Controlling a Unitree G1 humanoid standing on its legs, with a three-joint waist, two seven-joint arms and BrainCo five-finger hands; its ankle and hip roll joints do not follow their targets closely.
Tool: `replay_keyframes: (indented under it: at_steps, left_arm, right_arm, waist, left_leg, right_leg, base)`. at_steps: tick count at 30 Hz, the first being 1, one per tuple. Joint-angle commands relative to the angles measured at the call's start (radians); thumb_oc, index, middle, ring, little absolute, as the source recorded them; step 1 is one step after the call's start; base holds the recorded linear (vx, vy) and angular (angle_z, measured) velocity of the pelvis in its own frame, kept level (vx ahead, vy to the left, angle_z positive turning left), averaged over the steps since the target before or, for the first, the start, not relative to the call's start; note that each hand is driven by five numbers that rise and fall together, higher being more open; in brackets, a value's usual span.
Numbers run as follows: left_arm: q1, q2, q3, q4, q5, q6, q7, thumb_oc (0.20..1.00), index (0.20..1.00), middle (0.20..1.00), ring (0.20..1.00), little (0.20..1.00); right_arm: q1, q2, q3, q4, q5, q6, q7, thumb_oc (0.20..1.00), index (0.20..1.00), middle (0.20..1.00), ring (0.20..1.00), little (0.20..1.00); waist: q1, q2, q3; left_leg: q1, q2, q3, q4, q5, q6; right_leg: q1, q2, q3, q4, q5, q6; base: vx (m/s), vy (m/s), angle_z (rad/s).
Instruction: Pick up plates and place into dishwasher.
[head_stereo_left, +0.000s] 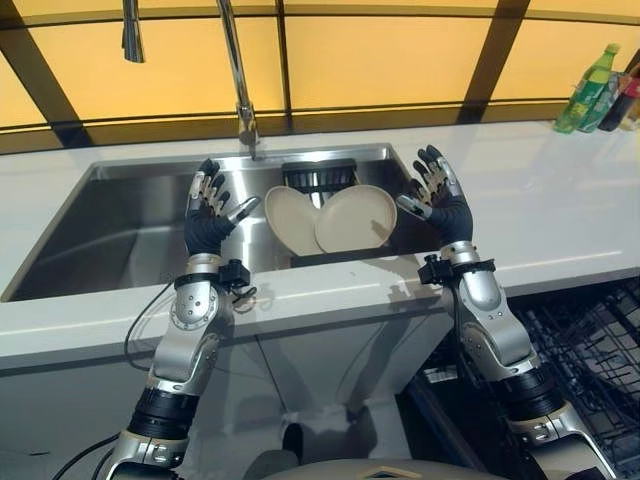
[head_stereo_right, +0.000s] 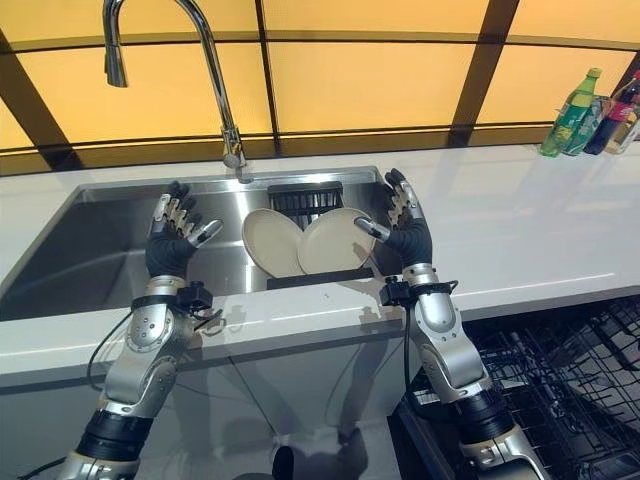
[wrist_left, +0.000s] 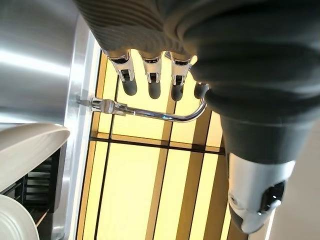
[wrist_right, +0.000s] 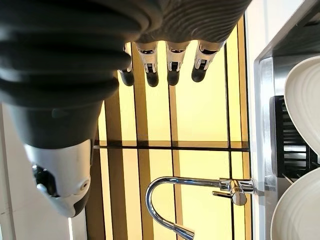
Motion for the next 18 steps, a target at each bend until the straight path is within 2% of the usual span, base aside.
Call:
replay_keyframes:
  at_steps: [1, 11, 18]
  left_arm:
    - [-0.085, 0.019, 0.012, -0.016, 0.066, -0.083, -0.011, 1.0, 1.0, 1.0, 1.0, 1.0]
    - [-0.134, 0.097, 0.054, -0.007, 0.186, -0.136, 0.037, 1.0, 1.0, 1.0, 1.0, 1.0]
    - [-0.18, 0.135, 0.038, 0.004, 0.246, -0.12, 0.019, 1.0, 1.0, 1.0, 1.0, 1.0]
  right_arm:
    - [-0.029, 0.007, -0.058, -0.047, 0.012, -0.072, 0.0, 1.0, 1.0, 1.0, 1.0, 1.0]
    - [-0.032, -0.004, -0.053, -0.049, 0.021, -0.054, -0.004, 1.0, 1.0, 1.0, 1.0, 1.0]
    - [-0.035, -0.012, -0.042, -0.051, 0.03, -0.04, -0.003, 1.0, 1.0, 1.0, 1.0, 1.0]
  waist:
    - [0.001, 0.021, -0.042]
    - [-0.015, 0.022, -0.057]
    - [-0.037, 0.025, -0.065]
  left_leg:
    - [0.148, 0.11, 0.012, 0.02, -0.189, -0.08]
    - [0.146, 0.113, 0.019, 0.024, -0.189, -0.082]
    - [0.144, 0.131, 0.026, 0.027, -0.183, -0.087]
  right_leg:
    - [-0.138, -0.048, 0.04, -0.061, 0.172, 0.05]
    - [-0.149, -0.038, 0.068, -0.069, 0.178, 0.047]
    - [-0.162, -0.016, 0.102, -0.072, 0.178, 0.04]
  base:
    - [0.0, -0.007, -0.08]
    - [0.0, -0.013, -0.05]
    - [0.0, -0.06, -0.12]
